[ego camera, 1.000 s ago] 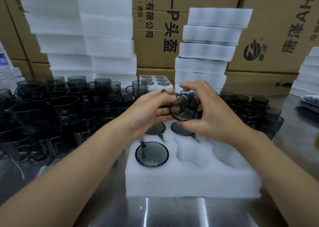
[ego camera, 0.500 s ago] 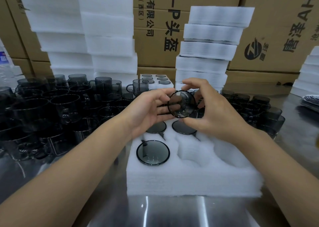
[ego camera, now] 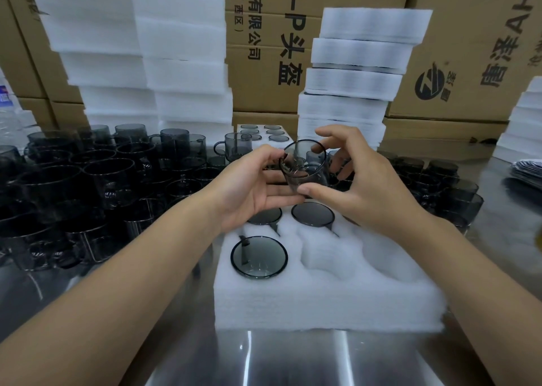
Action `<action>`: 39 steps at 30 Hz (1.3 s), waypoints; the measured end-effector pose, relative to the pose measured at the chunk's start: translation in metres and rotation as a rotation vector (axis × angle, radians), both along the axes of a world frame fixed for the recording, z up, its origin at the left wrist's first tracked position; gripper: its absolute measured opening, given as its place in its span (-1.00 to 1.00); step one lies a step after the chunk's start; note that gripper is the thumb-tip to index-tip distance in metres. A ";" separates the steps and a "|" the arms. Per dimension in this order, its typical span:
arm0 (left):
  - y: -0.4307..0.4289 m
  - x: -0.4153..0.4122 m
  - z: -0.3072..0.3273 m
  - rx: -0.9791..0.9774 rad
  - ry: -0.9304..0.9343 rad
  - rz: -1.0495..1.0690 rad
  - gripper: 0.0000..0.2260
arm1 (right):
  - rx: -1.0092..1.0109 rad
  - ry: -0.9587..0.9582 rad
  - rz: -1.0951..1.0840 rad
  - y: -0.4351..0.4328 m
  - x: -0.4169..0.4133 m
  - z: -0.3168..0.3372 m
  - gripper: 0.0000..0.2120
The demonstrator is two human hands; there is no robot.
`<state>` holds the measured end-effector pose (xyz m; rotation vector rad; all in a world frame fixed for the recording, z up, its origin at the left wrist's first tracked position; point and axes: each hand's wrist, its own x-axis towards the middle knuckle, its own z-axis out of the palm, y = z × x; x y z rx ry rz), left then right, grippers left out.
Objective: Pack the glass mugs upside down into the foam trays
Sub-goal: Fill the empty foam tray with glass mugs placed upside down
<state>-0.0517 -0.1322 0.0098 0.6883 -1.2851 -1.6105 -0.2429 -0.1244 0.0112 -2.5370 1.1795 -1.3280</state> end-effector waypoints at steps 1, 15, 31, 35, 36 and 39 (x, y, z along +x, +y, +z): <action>0.000 0.000 0.000 0.005 0.002 0.004 -0.77 | 0.005 -0.003 -0.003 0.000 0.000 0.000 -0.39; -0.004 0.000 -0.001 0.030 0.020 0.064 -0.80 | 0.120 0.063 -0.043 -0.002 -0.002 0.001 -0.35; 0.004 0.003 0.009 -0.414 -0.581 0.279 -0.72 | 0.570 -0.028 0.300 0.018 -0.025 0.036 -0.54; 0.011 0.008 0.012 -0.457 -0.770 0.162 -0.50 | 0.727 0.151 0.365 0.022 -0.020 0.032 -0.47; 0.013 0.008 0.012 -0.448 -0.808 0.124 -0.47 | 0.737 0.185 0.374 0.023 -0.018 0.032 -0.49; 0.017 0.007 0.013 -0.416 -0.879 0.028 -0.43 | 0.754 0.220 0.394 0.026 -0.017 0.034 -0.52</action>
